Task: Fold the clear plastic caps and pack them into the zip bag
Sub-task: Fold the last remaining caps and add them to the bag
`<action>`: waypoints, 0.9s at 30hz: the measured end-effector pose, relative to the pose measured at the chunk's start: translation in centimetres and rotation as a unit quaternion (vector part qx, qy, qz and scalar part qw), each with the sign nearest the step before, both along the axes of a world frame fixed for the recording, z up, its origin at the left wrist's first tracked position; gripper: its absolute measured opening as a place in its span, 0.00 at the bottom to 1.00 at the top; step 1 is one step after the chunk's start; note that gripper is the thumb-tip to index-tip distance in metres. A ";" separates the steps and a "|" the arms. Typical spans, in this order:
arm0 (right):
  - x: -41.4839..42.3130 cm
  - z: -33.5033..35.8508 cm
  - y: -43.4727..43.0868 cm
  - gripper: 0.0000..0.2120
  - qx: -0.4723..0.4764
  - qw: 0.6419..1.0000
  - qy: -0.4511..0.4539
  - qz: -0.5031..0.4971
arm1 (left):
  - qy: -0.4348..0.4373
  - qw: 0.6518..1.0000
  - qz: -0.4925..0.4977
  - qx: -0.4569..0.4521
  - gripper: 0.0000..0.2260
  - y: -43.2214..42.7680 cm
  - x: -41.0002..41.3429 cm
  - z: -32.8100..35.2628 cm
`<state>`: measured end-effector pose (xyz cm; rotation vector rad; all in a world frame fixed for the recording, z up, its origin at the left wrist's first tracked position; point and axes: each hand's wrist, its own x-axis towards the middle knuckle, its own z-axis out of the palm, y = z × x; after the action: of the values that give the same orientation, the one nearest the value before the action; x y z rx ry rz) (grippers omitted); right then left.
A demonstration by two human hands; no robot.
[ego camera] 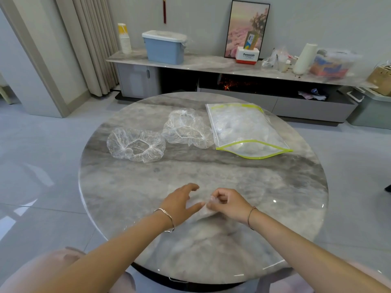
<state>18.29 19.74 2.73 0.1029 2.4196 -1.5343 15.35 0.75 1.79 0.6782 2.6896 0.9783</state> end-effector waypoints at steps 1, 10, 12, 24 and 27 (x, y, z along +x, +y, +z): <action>0.0 0.7 -0.1 0.08 -0.033 0.999 -0.002 -0.001 | -0.058 0.997 0.030 0.046 0.20 0.1 -0.2 0.2; 0.3 3.8 -0.3 0.15 -0.083 0.979 0.150 -0.108 | -0.269 0.927 0.086 0.248 0.06 0.7 -0.4 3.4; 0.7 4.3 -0.5 0.19 0.017 0.951 0.298 -0.073 | -0.287 0.905 0.132 0.286 0.04 1.1 -0.3 3.9; 0.6 3.0 -0.3 0.15 0.070 0.961 0.262 -0.059 | -0.355 0.815 0.169 0.425 0.06 3.4 -0.4 5.0; 0.6 3.1 0.0 0.08 0.010 0.974 0.213 -0.080 | -0.243 0.881 0.166 0.369 0.06 3.4 -1.1 4.6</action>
<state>18.86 19.71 5.80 -0.0329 2.8146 -1.7531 14.27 4.14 6.40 0.0207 1.9715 1.9891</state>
